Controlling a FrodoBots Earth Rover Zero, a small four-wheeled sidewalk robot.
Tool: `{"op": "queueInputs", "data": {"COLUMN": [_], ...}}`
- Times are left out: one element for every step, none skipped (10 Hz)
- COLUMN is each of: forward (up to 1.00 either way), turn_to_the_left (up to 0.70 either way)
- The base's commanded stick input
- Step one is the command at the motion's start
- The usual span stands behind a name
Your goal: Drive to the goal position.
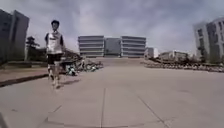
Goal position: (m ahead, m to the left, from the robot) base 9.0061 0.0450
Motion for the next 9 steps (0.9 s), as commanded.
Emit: {"op": "queueInputs", "data": {"forward": [1.00, 1.00, 1.00, 1.00, 1.00, 1.00, 1.00, 1.00, 1.00], "turn_to_the_left": [0.00, 0.00, 0.00, 0.00, 0.00, 0.00, 0.00, 0.00, 0.00]}}
